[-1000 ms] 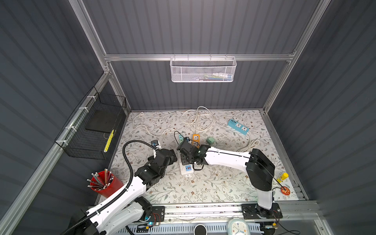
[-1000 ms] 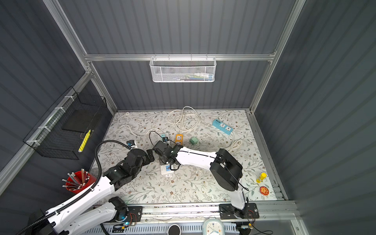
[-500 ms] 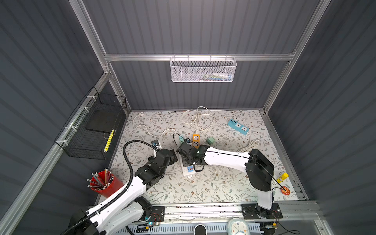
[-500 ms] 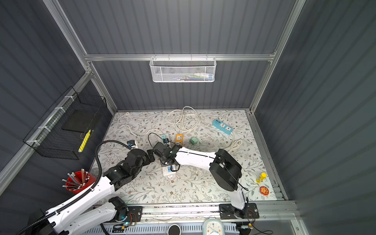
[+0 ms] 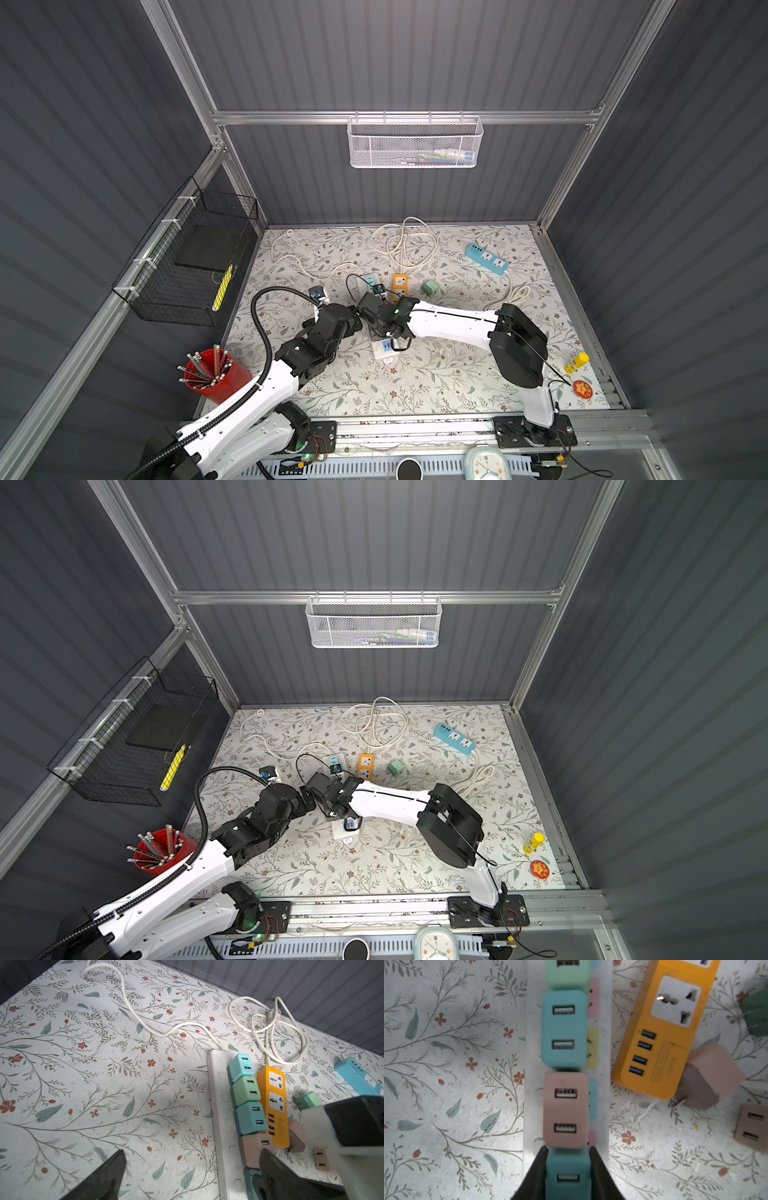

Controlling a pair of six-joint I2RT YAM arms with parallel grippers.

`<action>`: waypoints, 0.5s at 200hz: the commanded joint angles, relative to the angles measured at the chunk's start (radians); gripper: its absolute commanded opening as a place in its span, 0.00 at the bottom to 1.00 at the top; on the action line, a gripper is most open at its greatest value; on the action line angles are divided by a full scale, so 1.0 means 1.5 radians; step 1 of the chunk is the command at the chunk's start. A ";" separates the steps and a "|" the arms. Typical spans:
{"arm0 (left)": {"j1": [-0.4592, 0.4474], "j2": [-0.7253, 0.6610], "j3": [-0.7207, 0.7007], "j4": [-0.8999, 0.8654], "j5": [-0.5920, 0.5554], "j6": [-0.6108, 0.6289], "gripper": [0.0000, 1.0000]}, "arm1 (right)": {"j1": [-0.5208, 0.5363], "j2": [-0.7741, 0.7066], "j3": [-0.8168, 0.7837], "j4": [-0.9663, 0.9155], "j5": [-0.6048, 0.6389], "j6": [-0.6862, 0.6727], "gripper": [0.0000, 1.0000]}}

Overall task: Insert plugs into power strip
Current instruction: Insert the plug into the socket.

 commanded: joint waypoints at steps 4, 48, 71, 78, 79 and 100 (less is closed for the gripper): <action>0.004 0.002 0.004 0.002 0.001 0.006 1.00 | 0.000 0.063 -0.052 -0.020 -0.027 0.034 0.22; 0.005 -0.006 0.012 -0.010 0.014 -0.010 1.00 | -0.003 0.031 -0.027 -0.032 -0.026 -0.012 0.52; 0.005 -0.034 0.034 -0.033 0.041 -0.024 1.00 | -0.016 -0.034 -0.021 0.001 -0.070 -0.050 0.58; 0.005 -0.044 0.038 -0.036 0.045 -0.024 1.00 | -0.017 -0.053 -0.018 0.007 -0.072 -0.061 0.59; 0.006 -0.045 0.038 -0.036 0.045 -0.024 1.00 | -0.017 -0.055 -0.017 0.007 -0.073 -0.063 0.60; 0.006 -0.060 0.054 -0.052 0.046 -0.019 1.00 | -0.017 -0.091 -0.002 0.000 -0.096 -0.091 0.63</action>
